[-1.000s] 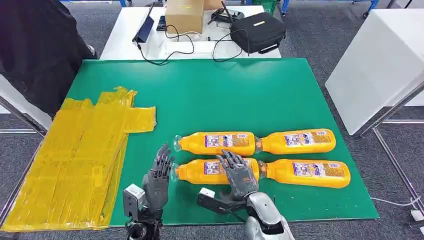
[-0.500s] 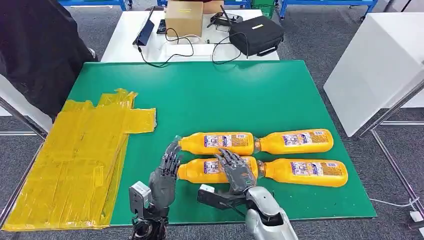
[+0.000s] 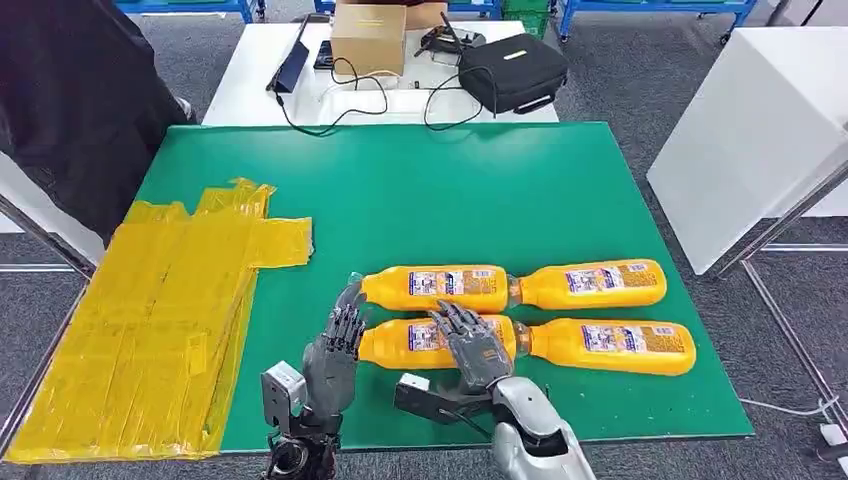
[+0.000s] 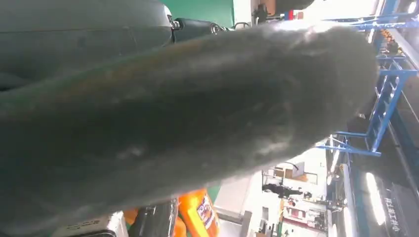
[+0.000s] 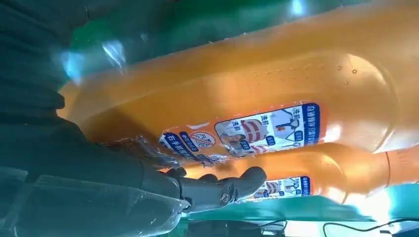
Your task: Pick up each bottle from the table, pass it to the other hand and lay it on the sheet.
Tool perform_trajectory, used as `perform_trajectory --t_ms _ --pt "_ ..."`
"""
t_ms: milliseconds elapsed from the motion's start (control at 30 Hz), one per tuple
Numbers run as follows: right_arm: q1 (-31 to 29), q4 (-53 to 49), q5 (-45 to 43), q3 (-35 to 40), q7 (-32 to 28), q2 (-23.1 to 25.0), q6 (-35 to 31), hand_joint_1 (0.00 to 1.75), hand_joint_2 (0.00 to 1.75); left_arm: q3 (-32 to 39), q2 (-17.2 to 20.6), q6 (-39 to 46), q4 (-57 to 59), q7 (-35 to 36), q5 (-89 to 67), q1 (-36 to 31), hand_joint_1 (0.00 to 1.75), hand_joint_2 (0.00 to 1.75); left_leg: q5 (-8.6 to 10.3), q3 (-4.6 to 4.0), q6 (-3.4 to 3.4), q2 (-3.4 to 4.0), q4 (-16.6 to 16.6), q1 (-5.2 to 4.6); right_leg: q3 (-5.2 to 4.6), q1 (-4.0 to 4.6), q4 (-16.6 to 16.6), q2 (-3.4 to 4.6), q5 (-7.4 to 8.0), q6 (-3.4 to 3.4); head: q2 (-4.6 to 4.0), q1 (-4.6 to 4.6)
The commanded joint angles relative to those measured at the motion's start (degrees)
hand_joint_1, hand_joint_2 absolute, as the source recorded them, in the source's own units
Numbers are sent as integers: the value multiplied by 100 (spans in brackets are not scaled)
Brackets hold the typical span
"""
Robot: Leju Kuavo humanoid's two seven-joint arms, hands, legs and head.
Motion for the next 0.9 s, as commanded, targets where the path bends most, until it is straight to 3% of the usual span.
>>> perform_trajectory --t_ms 33,367,500,533,667,733,767,800,833,900 --pt "610 545 -43 110 148 -399 324 0 175 -171 247 -27 455 -72 25 -290 0 0 8 8 8 -44 -17 4 25 6 -21 -37 -2 -16 0 -2" --pt "766 625 -238 157 110 -484 393 0 175 -172 282 83 546 -72 28 -333 0 0 10 8 11 -51 -20 3 29 6 -24 -43 -3 -17 0 0" --pt "818 781 -291 189 216 -547 344 0 175 -168 308 265 629 -72 -11 -374 0 0 -76 131 5 -39 1 4 152 5 -9 -34 -92 -5 0 -2" --pt "818 781 -291 189 216 -547 344 0 175 -168 308 265 629 -72 -11 -374 0 0 -61 109 7 -52 -6 4 140 7 -18 -45 -80 -10 0 -2" --pt "818 781 -291 189 216 -547 344 0 175 -168 308 265 629 -72 -11 -374 0 0 -111 181 3 -31 7 4 200 4 -2 -26 -116 -14 0 -4" --pt "818 781 -291 189 216 -547 344 0 175 -168 308 265 629 -72 -11 -374 0 0 -87 125 11 -51 -2 3 154 6 -14 -42 -95 -22 0 0" --pt "825 821 -323 179 241 -551 348 0 175 -171 314 236 614 -72 25 -352 0 0 -118 192 7 -36 8 4 213 4 -2 -27 -123 -10 0 -2" --pt "846 862 -356 154 271 -565 356 0 175 -183 324 241 610 -72 27 -344 0 0 -111 167 9 -43 11 4 192 5 0 -34 -117 -12 0 -2" --pt "854 890 -367 145 286 -572 360 0 175 -189 329 237 605 -72 33 -339 0 0 -139 204 4 -34 14 6 220 5 2 -24 -140 -17 0 -2" --pt "852 994 -392 126 315 -589 372 0 175 -198 344 217 589 -72 61 -335 0 0 -117 151 13 -51 13 2 178 4 1 -37 -121 -19 0 -2"
